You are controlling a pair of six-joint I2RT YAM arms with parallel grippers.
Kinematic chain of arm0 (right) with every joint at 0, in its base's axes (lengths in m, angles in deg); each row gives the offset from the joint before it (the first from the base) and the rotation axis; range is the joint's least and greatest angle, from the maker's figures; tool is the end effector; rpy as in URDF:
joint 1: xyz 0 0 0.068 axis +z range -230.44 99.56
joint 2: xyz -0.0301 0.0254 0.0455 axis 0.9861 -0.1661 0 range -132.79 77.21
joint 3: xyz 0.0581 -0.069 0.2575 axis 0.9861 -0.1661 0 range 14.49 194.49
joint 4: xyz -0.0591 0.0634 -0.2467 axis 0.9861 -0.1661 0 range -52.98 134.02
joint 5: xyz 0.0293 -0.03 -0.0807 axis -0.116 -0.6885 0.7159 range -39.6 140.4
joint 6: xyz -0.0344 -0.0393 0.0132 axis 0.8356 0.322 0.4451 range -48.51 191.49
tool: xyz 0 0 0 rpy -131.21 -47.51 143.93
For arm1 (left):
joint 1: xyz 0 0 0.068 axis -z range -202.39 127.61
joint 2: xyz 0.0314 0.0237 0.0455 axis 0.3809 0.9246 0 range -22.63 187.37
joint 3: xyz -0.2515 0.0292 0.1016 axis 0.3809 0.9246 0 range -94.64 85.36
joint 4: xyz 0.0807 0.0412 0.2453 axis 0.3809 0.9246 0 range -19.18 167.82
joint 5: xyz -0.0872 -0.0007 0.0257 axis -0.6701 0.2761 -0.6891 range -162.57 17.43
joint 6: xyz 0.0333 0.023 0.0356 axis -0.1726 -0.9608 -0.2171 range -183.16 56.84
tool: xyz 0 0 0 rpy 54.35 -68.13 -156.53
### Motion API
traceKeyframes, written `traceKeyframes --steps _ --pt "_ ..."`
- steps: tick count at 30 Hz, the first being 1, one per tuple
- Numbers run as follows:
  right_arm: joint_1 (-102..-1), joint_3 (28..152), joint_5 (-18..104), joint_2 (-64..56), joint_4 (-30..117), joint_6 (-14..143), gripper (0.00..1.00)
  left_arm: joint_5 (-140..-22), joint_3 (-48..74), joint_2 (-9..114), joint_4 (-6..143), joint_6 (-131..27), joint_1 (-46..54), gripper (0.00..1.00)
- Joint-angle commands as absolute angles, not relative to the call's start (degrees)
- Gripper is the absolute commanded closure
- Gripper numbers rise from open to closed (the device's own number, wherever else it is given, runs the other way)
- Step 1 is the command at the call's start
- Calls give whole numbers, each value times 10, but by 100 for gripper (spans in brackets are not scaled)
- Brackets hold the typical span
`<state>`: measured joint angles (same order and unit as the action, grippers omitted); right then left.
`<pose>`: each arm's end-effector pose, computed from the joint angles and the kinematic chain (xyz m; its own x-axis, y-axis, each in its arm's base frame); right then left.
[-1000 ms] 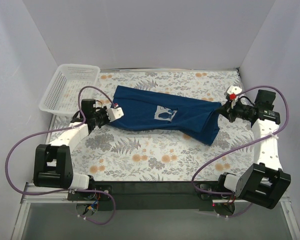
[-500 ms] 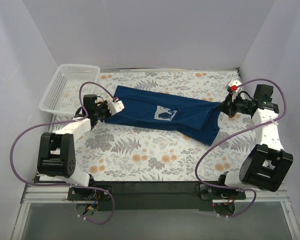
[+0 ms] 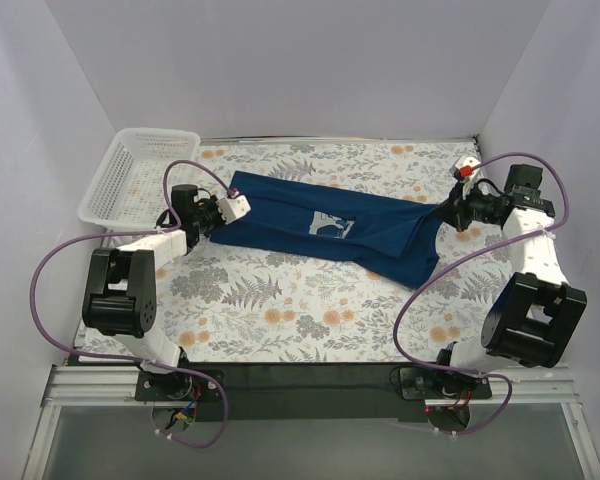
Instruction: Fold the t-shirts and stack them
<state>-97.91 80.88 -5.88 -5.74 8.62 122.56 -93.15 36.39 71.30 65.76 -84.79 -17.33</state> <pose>0.2926 -0.0610 0.2894 -0.2214 -0.3831 -0.8968 -0.7868 0.6135 -0.0678 0.3339 -0.0420 0.1774 -0.4645 0.3875 -0.7963 0.5620 0.8239 0.0731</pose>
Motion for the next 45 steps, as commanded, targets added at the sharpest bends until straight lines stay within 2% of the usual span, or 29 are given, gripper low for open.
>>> traceKeyframes --steps 1,15,28,45 --pt "-972 837 -60 -63 98 1219 99 -923 343 712 613 -849 -169 100" --pt "-955 873 -35 -103 115 1165 99 -930 333 747 570 -861 -157 100" --pt "-867 946 3 -159 116 1142 99 -919 323 776 532 -854 -155 100" --pt "-824 1054 25 -236 117 1109 99 -898 296 820 500 -851 -148 100"
